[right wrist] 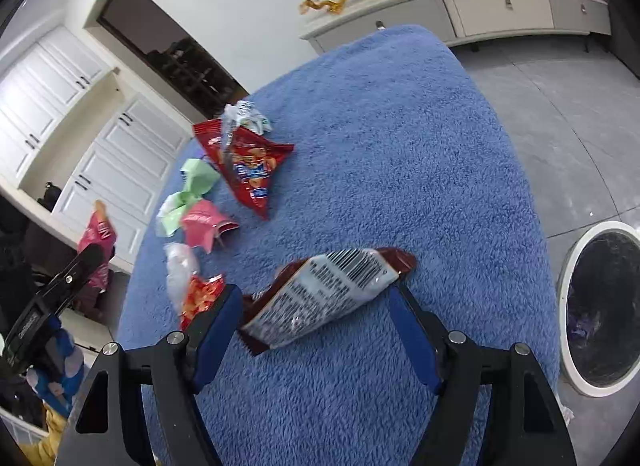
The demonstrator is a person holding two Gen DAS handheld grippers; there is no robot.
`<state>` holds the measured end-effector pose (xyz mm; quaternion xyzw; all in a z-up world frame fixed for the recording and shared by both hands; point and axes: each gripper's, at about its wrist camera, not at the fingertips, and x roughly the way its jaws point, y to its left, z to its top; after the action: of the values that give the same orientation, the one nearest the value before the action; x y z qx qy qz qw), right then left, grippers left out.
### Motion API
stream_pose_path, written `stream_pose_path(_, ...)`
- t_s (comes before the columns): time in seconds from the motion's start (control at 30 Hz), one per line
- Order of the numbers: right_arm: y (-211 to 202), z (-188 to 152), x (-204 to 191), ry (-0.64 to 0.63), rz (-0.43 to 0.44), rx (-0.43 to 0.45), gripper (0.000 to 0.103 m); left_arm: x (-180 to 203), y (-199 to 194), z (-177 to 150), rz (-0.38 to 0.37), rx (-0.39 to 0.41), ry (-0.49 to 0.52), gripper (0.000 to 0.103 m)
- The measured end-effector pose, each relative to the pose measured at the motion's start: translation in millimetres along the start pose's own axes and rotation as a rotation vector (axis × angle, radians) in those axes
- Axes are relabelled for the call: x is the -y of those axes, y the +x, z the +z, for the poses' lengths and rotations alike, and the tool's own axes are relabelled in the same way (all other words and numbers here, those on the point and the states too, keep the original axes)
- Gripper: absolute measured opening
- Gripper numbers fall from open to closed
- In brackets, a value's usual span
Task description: Collect trash
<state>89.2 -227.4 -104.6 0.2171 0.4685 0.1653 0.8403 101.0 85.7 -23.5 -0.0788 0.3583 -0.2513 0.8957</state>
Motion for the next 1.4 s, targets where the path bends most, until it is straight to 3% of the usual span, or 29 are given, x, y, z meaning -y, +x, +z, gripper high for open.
stream_pose_path(0.13, 6, 2, -6, -0.027, -0.031, -0.007, 0.072, -9, -4, -2, 0.003, 0.007, -0.021, 0.031)
stream_pose_path(0.2, 8, 2, -10, -0.05, -0.039, -0.021, 0.048, -13, -6, -3, 0.007, 0.008, -0.029, 0.031)
stream_pose_path(0.3, 9, -2, -10, -0.063, -0.032, -0.032, 0.035, -15, -10, -3, 0.012, 0.015, -0.037, 0.031)
stream_pose_path(0.77, -32, -7, -22, -0.094, 0.045, 0.059, 0.025, 16, -28, 0, 0.02, 0.038, 0.012, 0.031)
stream_pose_path(1.07, -74, -5, -8, -0.045, 0.105, 0.169, 0.024, 73, -25, 15, -0.023, 0.048, 0.096, 0.031)
stream_pose_path(1.23, -113, -4, 20, 0.022, 0.126, 0.269, 0.024, 112, -8, 25, -0.054, 0.033, 0.157, 0.031)
stream_pose_path(1.4, -159, -2, 66, 0.102, 0.078, 0.391, 0.024, 168, 28, 35, -0.121, -0.001, 0.214, 0.031)
